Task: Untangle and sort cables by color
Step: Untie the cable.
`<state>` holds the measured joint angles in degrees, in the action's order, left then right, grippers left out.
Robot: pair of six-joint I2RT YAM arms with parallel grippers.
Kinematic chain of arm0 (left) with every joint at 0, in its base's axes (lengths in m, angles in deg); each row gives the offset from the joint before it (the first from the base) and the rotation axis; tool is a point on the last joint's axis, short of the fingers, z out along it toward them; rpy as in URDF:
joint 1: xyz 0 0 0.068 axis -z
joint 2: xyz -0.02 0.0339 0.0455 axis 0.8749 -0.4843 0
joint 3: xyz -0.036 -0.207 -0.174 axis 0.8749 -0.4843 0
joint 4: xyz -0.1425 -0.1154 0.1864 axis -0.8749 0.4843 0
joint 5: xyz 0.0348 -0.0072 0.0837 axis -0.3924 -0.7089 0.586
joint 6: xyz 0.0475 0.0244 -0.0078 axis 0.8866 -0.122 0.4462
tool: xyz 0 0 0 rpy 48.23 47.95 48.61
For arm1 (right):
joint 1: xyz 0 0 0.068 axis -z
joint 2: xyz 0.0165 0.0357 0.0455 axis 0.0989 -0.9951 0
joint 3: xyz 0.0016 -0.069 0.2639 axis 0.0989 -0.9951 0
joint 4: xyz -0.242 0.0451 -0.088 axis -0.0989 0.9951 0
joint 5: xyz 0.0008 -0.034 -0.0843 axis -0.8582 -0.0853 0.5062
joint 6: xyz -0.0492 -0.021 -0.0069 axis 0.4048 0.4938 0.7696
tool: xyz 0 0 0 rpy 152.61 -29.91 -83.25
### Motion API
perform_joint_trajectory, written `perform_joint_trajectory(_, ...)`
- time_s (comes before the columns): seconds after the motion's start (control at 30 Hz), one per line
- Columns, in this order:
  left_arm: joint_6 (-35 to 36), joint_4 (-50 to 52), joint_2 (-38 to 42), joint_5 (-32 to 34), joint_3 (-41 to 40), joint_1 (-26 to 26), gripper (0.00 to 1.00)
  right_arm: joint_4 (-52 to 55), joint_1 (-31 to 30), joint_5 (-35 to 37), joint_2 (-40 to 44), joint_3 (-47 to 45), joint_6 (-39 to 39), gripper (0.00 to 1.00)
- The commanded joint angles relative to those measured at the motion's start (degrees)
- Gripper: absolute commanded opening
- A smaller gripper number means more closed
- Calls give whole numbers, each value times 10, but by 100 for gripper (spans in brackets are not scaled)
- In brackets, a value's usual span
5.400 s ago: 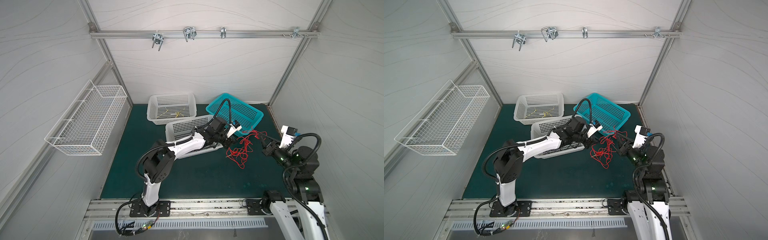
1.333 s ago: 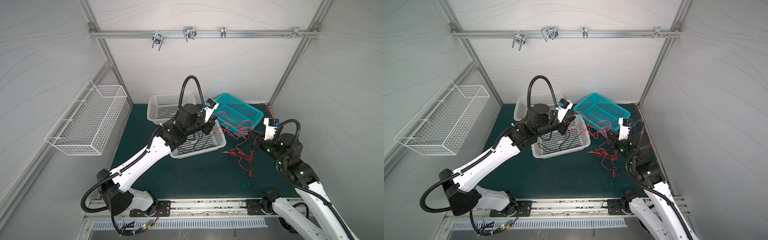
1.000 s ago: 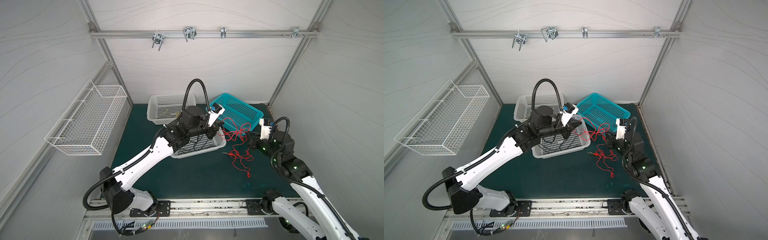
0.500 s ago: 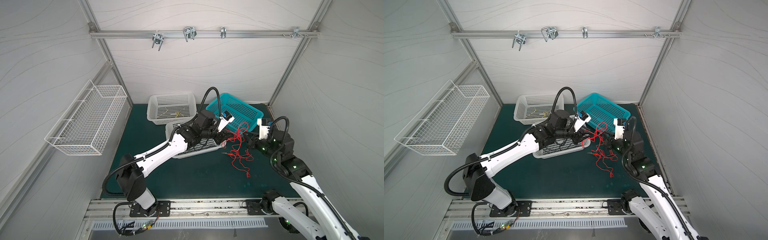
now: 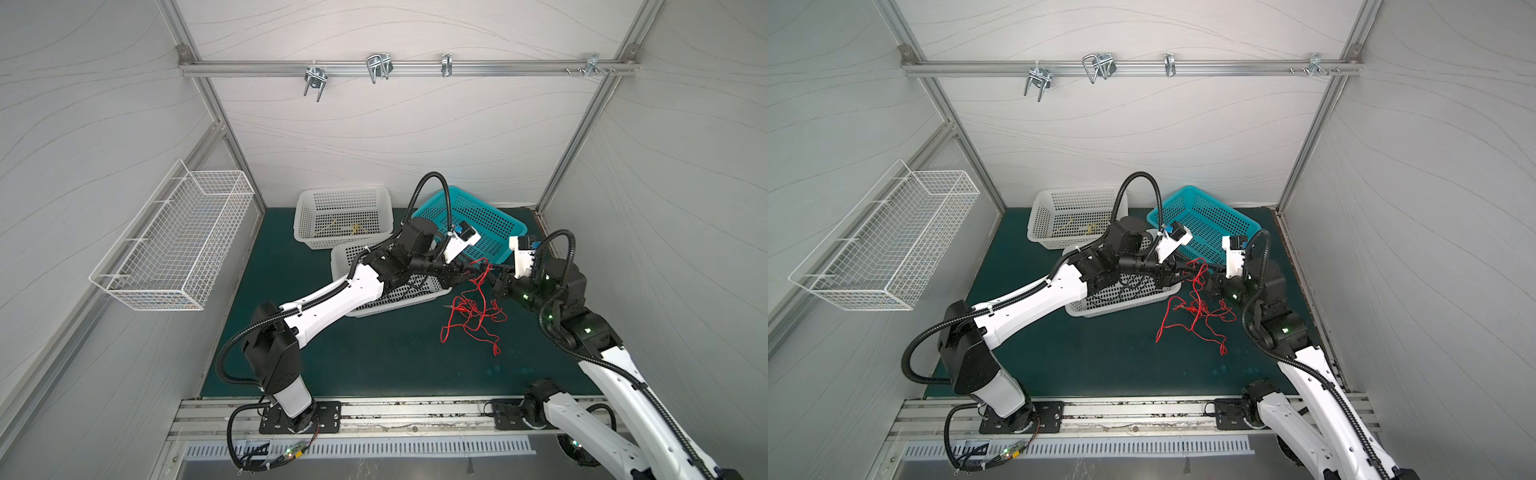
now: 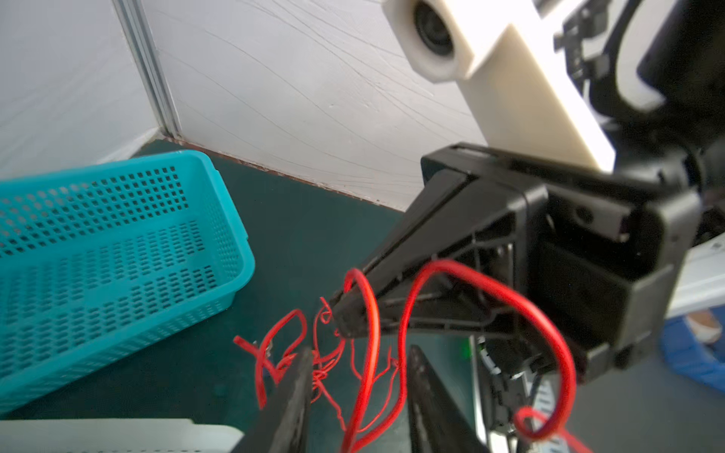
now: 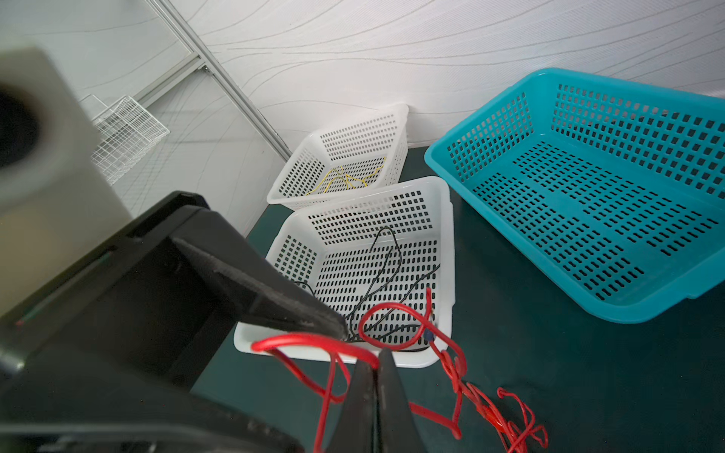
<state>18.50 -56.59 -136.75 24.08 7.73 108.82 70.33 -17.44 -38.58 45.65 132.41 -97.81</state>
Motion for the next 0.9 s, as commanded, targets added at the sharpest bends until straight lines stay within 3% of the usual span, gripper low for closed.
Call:
perform_joint_trajectory(0.0,-1,-20,-19,-25,37,3,21,-25,3,-16,6,9,-7,0)
perform_joint_trajectory(0.13,-6,-23,-22,-23,36,4,0,-26,3,-13,10,3,-8,0)
perform_joint_trajectory(0.4,-8,-39,-8,1,20,4,0,-12,3,9,19,-13,-7,0)
perform_joint_trajectory(0.7,1,-20,0,36,24,3,0,55,19,52,80,-48,2,31)
perform_joint_trajectory(0.87,3,-15,-1,42,29,3,0,82,35,59,101,-70,2,40)
